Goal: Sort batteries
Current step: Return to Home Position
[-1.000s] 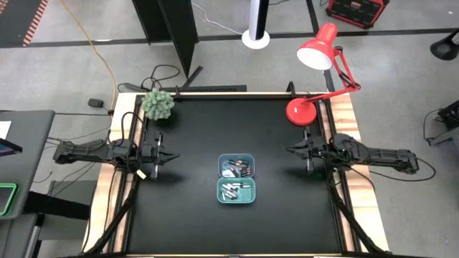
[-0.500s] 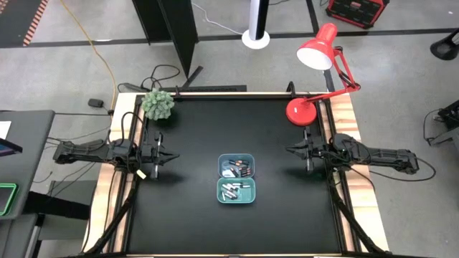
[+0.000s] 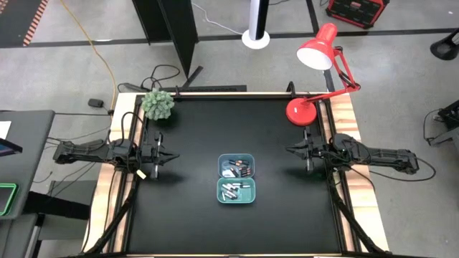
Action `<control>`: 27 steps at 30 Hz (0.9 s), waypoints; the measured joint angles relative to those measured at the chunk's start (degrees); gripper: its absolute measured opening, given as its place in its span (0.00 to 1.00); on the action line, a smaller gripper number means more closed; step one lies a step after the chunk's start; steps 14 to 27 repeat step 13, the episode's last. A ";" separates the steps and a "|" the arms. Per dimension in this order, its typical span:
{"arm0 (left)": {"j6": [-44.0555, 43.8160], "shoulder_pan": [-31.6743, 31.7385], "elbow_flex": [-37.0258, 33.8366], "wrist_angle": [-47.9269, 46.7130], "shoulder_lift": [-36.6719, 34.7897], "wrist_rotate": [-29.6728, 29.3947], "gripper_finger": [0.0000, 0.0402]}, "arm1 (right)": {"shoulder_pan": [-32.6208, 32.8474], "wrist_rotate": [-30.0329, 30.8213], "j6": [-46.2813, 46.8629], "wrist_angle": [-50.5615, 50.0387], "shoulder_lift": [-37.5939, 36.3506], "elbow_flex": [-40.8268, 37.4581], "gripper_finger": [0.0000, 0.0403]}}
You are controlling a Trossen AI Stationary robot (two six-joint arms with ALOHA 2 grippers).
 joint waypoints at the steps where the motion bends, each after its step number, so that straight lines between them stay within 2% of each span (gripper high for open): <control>1: 0.13 0.01 0.00 0.00 0.00 0.00 0.01 | 0.00 0.00 0.00 0.00 0.00 0.00 0.08; 27: -0.05 -0.01 0.00 0.02 0.00 0.00 0.01 | 0.00 0.00 0.00 0.00 0.00 0.00 0.08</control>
